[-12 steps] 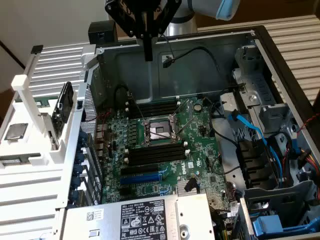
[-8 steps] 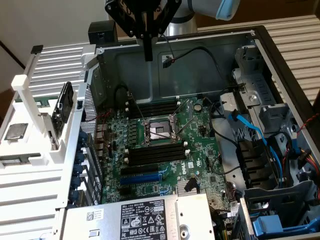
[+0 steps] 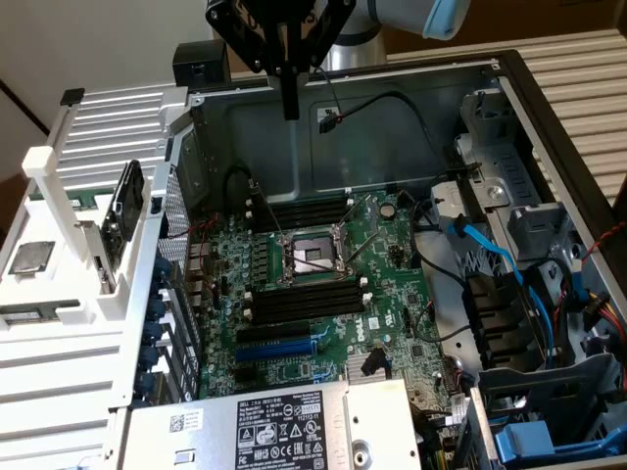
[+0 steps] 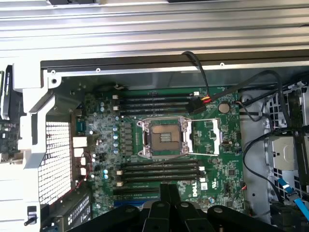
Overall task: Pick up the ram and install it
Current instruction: 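Reach for the ram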
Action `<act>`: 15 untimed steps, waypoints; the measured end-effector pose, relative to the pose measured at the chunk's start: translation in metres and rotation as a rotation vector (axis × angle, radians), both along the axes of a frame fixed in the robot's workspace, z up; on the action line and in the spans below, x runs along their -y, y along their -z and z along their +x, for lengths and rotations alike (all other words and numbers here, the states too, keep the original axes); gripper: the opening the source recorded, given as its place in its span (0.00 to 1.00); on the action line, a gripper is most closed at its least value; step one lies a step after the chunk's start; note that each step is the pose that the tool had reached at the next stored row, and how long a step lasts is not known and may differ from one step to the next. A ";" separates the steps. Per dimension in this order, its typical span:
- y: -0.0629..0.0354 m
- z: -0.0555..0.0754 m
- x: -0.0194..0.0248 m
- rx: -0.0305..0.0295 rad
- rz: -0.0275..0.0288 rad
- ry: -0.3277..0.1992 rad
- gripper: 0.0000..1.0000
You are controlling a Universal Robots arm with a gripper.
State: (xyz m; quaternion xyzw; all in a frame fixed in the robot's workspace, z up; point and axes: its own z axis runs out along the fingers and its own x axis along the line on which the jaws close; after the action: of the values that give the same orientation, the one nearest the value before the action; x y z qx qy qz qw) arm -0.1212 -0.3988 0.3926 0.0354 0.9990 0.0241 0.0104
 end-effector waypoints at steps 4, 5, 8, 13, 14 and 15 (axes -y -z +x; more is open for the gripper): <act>0.0000 -0.008 0.0000 0.0009 0.0000 0.000 0.10; -0.0001 -0.012 0.0000 0.0014 0.0003 0.000 0.10; 0.0000 -0.025 0.0000 0.0030 0.0006 0.000 0.10; -0.0001 -0.048 0.0000 0.0042 0.0005 0.000 0.10; 0.0000 -0.053 0.0000 0.0042 0.0006 0.000 0.10; 0.0000 -0.057 0.0000 0.0043 0.0006 0.000 0.10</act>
State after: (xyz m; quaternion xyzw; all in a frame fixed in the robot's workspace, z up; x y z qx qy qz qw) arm -0.1785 -0.3988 0.3926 0.0353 0.9990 0.0244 0.0125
